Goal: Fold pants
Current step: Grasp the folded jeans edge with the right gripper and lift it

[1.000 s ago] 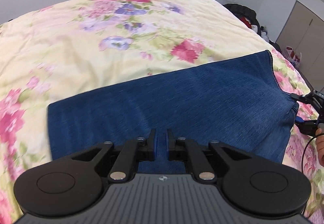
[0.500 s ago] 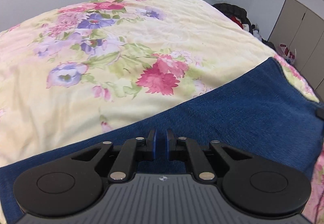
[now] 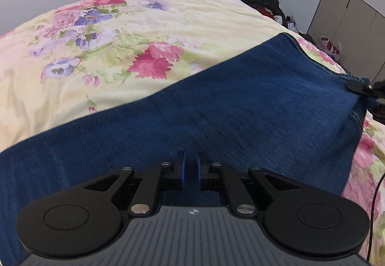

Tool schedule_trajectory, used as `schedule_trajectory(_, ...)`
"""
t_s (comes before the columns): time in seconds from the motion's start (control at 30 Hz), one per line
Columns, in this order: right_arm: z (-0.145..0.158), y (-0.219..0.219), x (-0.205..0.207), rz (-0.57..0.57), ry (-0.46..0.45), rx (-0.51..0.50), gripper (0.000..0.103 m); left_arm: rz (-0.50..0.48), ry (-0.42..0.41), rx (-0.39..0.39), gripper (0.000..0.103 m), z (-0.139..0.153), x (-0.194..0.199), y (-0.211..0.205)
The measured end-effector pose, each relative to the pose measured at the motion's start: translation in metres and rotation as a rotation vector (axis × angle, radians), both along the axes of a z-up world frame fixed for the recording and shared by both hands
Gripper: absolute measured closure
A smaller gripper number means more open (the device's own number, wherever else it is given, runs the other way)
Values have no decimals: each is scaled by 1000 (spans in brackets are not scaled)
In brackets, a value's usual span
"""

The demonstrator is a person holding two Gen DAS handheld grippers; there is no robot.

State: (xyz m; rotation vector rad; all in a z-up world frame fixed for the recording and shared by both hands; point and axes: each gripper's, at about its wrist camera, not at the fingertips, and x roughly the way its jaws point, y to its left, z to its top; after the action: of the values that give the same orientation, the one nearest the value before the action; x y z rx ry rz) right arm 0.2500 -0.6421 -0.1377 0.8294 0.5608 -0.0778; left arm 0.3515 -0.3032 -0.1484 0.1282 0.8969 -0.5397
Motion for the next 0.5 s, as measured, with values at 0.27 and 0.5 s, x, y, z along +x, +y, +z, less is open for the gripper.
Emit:
schedule_trajectory(0.27,13,10,0,-1,11,-36,87,38,21,-28,96,-1,-49,-1)
schedule_trajectory(0.5,30,21,-1,0,11,-55,88,-40,84,-18,99,-10,-87,-11)
